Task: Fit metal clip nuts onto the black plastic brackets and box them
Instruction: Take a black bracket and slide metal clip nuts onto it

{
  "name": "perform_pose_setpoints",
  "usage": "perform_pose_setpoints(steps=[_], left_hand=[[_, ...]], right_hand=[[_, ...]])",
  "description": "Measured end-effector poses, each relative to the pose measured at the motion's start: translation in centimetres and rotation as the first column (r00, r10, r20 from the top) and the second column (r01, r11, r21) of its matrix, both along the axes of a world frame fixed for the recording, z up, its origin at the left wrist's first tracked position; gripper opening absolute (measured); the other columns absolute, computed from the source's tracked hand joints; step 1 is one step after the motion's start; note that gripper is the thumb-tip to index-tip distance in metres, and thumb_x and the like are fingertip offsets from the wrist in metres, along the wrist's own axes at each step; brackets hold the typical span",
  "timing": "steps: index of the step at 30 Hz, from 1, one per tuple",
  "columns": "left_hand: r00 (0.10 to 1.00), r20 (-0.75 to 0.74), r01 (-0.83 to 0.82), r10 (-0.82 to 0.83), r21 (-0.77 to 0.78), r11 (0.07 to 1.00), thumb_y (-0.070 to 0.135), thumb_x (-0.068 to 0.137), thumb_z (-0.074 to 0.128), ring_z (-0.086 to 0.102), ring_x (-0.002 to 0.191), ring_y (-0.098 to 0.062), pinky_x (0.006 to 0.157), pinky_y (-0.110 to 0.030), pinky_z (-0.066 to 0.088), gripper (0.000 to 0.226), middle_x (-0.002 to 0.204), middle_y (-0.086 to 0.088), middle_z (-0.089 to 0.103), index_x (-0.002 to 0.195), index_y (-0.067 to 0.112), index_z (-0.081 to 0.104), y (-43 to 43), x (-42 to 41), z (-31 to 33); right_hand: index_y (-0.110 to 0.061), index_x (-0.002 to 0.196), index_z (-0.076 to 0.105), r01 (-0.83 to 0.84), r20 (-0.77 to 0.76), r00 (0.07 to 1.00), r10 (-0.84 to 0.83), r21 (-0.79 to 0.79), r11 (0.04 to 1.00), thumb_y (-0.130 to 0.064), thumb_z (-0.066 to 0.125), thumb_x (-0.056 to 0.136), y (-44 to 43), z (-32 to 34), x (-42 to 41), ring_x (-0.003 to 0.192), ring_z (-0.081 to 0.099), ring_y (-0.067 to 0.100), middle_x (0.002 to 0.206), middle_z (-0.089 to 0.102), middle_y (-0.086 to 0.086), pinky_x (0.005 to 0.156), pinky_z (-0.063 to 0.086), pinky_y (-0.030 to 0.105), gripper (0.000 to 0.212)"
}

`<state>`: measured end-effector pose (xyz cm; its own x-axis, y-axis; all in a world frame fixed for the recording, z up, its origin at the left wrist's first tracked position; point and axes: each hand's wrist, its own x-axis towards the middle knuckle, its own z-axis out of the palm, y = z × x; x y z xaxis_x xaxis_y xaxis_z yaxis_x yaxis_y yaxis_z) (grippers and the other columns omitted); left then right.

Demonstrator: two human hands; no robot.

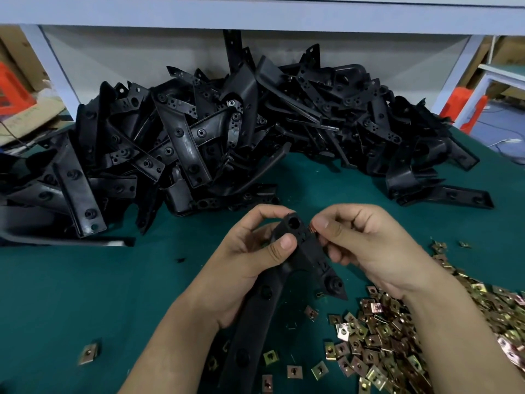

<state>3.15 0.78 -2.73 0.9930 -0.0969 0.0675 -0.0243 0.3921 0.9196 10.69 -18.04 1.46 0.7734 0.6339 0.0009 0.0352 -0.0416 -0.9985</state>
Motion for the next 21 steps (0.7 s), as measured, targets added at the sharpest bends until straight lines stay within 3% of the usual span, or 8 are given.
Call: perform_pose_setpoints(steps=[12, 21], left_hand=[[0.999, 0.034, -0.001, 0.001, 0.016, 1.000, 0.022, 0.086, 0.076, 0.066, 0.087, -0.024, 0.082, -0.035, 0.057, 0.029, 0.102, -0.008, 0.068, 0.112, 0.021, 0.065, -0.02, -0.04, 0.04], [1.000, 0.023, 0.003, -0.002, -0.014, 1.000, 0.020, 0.087, 0.076, 0.061, 0.089, -0.029, 0.080, -0.036, 0.056, 0.026, 0.103, -0.009, 0.066, 0.111, 0.019, 0.065, 0.06, -0.01, 0.09]], right_hand=[[-0.022, 0.072, 0.075, 0.025, -0.015, 1.000, -0.026, -0.033, 0.999, -0.042, 0.074, 0.071, 0.25, 0.28, -0.33, 0.046, 0.050, 0.005, 0.062, 0.062, -0.002, 0.043, 0.037, 0.014, 0.020], [-0.021, 0.072, 0.075, -0.031, -0.008, 1.000, 0.030, -0.036, 0.999, -0.042, 0.075, 0.071, 0.14, 0.28, -0.29, 0.048, 0.046, 0.005, 0.061, 0.060, -0.003, 0.045, 0.036, 0.014, 0.021]])
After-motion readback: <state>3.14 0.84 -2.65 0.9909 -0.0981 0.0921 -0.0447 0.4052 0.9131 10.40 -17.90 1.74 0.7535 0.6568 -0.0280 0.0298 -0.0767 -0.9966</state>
